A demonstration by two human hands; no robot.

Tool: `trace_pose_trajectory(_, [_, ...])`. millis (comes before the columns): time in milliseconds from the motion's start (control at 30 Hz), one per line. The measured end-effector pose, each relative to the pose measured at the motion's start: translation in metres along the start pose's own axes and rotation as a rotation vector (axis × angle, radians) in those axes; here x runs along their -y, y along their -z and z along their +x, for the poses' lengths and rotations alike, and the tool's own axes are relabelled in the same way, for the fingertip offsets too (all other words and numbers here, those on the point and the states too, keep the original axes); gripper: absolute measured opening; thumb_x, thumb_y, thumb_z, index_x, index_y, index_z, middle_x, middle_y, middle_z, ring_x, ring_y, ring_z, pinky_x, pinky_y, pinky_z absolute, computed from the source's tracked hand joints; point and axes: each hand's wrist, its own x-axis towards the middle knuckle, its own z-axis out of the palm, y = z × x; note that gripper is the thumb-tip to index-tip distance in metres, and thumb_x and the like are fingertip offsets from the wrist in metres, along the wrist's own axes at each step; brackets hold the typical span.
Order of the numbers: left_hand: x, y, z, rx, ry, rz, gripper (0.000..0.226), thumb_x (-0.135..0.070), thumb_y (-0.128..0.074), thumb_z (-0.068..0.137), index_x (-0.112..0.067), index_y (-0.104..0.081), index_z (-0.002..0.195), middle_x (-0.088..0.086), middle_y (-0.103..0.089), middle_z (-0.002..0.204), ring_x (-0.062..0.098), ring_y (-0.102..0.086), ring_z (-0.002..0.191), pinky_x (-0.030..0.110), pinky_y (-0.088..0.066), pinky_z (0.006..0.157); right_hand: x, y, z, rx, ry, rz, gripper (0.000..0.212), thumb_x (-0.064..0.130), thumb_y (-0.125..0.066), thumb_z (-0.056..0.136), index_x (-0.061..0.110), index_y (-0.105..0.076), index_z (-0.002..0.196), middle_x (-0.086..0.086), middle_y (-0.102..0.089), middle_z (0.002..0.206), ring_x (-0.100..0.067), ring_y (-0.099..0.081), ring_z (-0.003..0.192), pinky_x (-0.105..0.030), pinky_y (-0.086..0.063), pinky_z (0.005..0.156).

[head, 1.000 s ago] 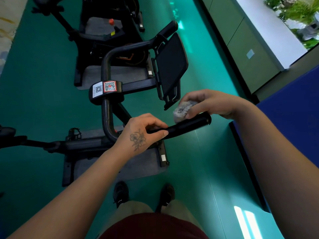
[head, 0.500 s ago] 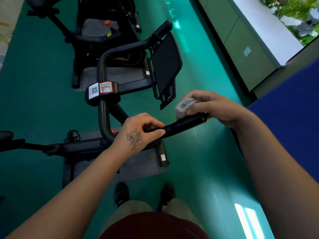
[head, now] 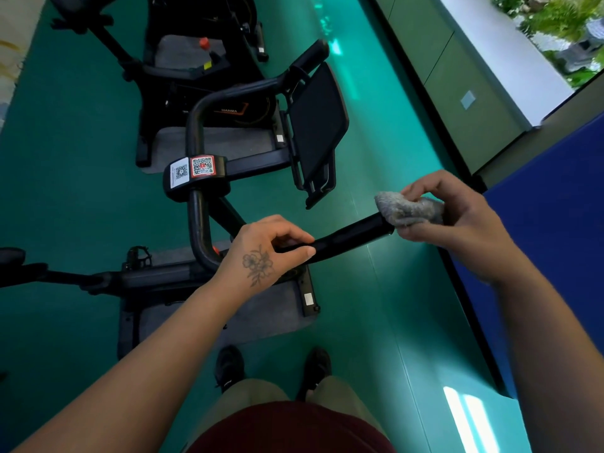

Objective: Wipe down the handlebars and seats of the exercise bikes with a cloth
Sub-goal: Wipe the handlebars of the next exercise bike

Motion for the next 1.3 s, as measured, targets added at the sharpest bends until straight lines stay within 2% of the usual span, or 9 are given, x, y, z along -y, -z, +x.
trace_pose_trajectory(67, [0.0,0.0,0.001,-0.001,-0.006,0.007,0.012,-0.03,-0.088,0.086,-0.031,-0.084,0.097,-0.014,-0.073,0.095,0.004,-0.069,0.095,0.008,-0.046,0.082,-0.005,-0.012,-0.004,-0.086,0.053,0.0,0.049,0.035,-0.094,0.071,0.021,-0.061,0.104,-0.02,-0.063,0.101,-0.029,-0.055,0.086,-0.049,-0.044,0.077])
trace_pose_trajectory(200, [-0.001,0.0,0.001,0.002,-0.003,0.01,0.013,-0.027,-0.088,0.086,-0.027,-0.084,0.098,-0.012,-0.073,0.095,0.003,-0.068,0.093,0.008,-0.045,0.081,-0.005,-0.029,0.007,-0.18,0.099,-0.025,0.036,0.023,-0.087,0.077,0.024,-0.062,0.103,-0.006,-0.066,0.099,-0.024,-0.059,0.084,-0.045,-0.049,0.074])
trace_pose_trajectory(533, [-0.002,0.0,0.0,0.005,0.009,0.003,0.013,-0.028,-0.088,0.086,-0.03,-0.084,0.098,-0.012,-0.072,0.095,0.002,-0.068,0.092,0.007,-0.045,0.08,-0.02,-0.051,-0.023,-0.36,0.238,-0.113,0.04,-0.003,-0.071,0.073,0.024,-0.054,0.099,-0.018,-0.052,0.105,-0.038,-0.046,0.08,-0.04,-0.037,0.065])
trace_pose_trajectory(667, [-0.002,0.0,0.001,0.003,0.006,0.018,0.013,-0.028,-0.088,0.086,-0.029,-0.084,0.098,-0.013,-0.072,0.094,0.001,-0.068,0.092,0.008,-0.045,0.08,-0.026,-0.054,-0.025,-0.437,0.146,0.057,0.035,0.008,-0.076,0.079,0.024,-0.054,0.101,0.013,-0.057,0.094,-0.02,-0.048,0.076,-0.03,-0.044,0.064])
trace_pose_trajectory(767, [-0.003,-0.001,0.001,0.0,0.014,0.011,0.013,-0.026,-0.088,0.086,-0.027,-0.084,0.098,-0.011,-0.072,0.095,0.003,-0.068,0.093,0.007,-0.045,0.081,-0.027,-0.052,-0.01,-0.461,0.032,0.185,0.031,0.017,-0.076,0.083,0.022,-0.058,0.107,0.007,-0.06,0.099,-0.013,-0.06,0.086,-0.03,-0.057,0.072])
trace_pose_trajectory(900, [-0.004,-0.001,0.0,-0.001,0.01,0.019,0.013,-0.026,-0.088,0.086,-0.027,-0.084,0.098,-0.011,-0.072,0.095,0.003,-0.068,0.093,0.008,-0.046,0.081,-0.033,-0.056,-0.004,-0.437,-0.043,0.307,0.032,0.016,-0.071,0.083,0.02,-0.058,0.111,0.006,-0.063,0.093,-0.014,-0.061,0.082,-0.03,-0.055,0.069])
trace_pose_trajectory(1033, [-0.005,-0.001,-0.001,0.0,0.006,0.026,0.013,-0.026,-0.088,0.087,-0.027,-0.083,0.098,-0.011,-0.072,0.094,0.001,-0.067,0.091,0.008,-0.046,0.08,-0.041,-0.054,-0.021,-0.459,-0.005,0.322,0.033,0.009,-0.07,0.079,0.022,-0.058,0.107,-0.004,-0.06,0.096,-0.021,-0.057,0.076,-0.032,-0.051,0.065])
trace_pose_trajectory(1167, [-0.004,0.0,0.0,0.008,-0.018,0.038,0.012,-0.025,-0.087,0.088,-0.028,-0.082,0.099,-0.011,-0.072,0.095,0.003,-0.068,0.092,0.008,-0.046,0.081,-0.041,-0.05,-0.036,-0.446,-0.006,0.315,0.036,0.021,-0.078,0.074,0.025,-0.059,0.105,0.005,-0.063,0.092,-0.016,-0.059,0.078,-0.034,-0.051,0.066])
trace_pose_trajectory(1300, [-0.006,-0.001,-0.001,-0.014,-0.062,0.029,0.016,-0.024,-0.085,0.089,-0.029,-0.079,0.103,-0.013,-0.073,0.102,0.007,-0.07,0.1,0.02,-0.054,0.09,-0.027,-0.048,-0.038,-0.472,0.04,0.3,0.04,0.023,-0.084,0.076,0.021,-0.059,0.108,0.004,-0.062,0.095,-0.016,-0.059,0.082,-0.033,-0.053,0.068])
